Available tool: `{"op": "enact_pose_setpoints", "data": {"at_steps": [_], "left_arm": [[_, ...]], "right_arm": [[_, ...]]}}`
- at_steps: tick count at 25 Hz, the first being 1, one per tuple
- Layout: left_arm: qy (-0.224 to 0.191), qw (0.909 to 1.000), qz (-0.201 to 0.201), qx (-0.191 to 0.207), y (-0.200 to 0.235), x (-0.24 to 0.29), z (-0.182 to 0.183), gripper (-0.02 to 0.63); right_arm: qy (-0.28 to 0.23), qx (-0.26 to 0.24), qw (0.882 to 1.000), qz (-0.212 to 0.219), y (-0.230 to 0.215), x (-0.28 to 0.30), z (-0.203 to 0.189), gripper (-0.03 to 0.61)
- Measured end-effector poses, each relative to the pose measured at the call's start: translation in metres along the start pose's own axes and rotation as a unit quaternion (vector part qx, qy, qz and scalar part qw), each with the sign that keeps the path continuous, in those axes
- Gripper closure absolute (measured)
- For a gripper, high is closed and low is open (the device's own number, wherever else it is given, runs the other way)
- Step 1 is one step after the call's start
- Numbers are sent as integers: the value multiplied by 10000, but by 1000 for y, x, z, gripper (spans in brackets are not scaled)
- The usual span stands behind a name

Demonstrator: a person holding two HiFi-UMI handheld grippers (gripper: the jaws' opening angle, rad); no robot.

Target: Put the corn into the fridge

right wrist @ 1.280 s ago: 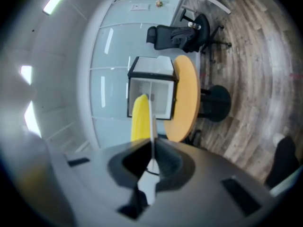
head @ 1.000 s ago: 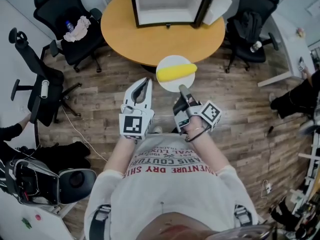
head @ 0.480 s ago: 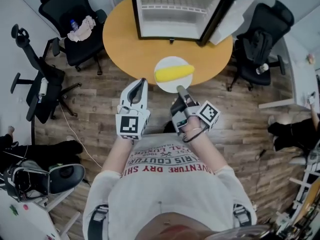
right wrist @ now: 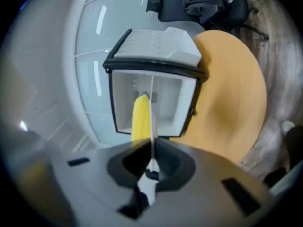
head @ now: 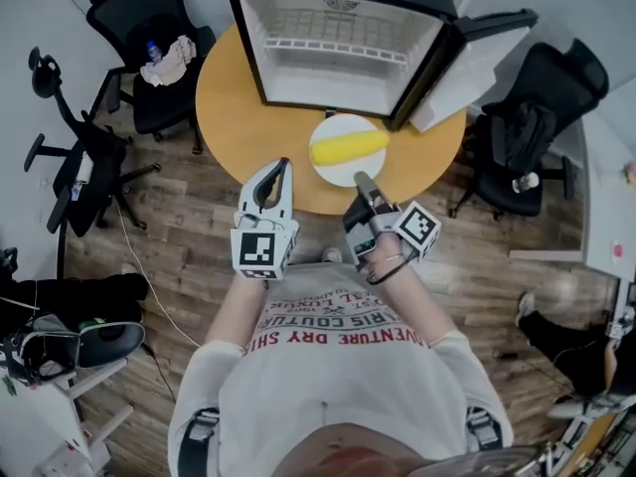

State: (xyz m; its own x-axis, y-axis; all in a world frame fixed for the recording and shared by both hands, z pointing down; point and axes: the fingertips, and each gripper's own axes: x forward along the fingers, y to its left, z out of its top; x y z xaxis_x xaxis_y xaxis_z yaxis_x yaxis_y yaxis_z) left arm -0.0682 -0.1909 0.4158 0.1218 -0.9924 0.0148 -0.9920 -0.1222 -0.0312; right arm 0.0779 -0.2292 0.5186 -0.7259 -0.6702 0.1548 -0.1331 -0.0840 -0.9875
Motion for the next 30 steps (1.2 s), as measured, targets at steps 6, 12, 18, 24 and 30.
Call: {"op": "enact_pose_setpoints", "data": {"at_steps": [6,12,18,24,30], "left_arm": [[78,9999,68,23,-8,46,-2,589],[150,9998,36,-87,5,86,-9,589],[91,9999,-97,-84,33,128,1,589],[42,9998,-203,-37,62,159,9,589],[92,9995,-288,-94,83,177,4,589]], "right_arm": [[120,-22,9999,-52,3,25,45,541],[-1,3,10000,16,9,57,75,541],[-158,51,9998,119,29,98,92,541],[-301,92,9992,228,49,138,106,540],[-356,18,9992,195,58,172,113,540]]}}
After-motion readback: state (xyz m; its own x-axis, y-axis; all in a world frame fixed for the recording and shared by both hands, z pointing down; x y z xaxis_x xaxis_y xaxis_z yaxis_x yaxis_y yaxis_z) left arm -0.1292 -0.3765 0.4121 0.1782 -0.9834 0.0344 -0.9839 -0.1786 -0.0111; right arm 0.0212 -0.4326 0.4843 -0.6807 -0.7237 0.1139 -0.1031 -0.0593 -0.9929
